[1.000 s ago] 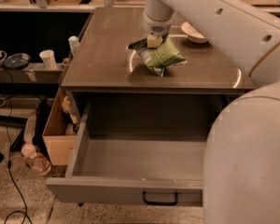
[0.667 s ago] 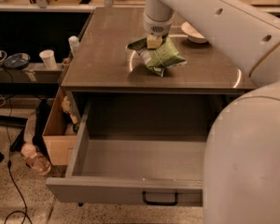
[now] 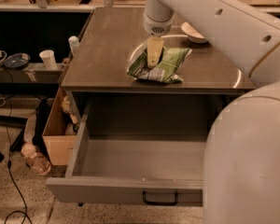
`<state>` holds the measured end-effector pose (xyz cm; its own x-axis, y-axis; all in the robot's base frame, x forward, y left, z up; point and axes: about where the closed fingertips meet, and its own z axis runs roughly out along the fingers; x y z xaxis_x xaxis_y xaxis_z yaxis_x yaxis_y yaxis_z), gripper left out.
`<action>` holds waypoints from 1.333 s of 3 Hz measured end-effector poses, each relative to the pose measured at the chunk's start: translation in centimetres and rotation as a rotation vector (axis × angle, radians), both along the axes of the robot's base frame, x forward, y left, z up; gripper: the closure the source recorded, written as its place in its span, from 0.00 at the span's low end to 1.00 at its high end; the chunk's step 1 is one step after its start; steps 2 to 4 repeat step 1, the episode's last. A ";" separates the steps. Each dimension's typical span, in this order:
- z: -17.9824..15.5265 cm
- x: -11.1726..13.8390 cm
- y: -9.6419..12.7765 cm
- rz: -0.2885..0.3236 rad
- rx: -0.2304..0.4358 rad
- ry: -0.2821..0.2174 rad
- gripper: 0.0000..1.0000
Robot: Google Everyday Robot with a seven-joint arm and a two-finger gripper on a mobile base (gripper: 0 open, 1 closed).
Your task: Pick green jalapeno chip bag from top drawer and place on counter
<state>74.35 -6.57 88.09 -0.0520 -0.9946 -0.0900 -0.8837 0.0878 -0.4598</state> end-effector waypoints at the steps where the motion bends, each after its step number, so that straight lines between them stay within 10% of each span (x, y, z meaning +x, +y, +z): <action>1: 0.0 0.0 0.0 0.000 0.000 0.000 0.00; 4: 0.0 0.0 0.0 0.000 0.000 0.000 0.00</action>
Offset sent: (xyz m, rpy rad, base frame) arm 0.0000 0.0000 0.0000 0.0000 0.0000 0.0000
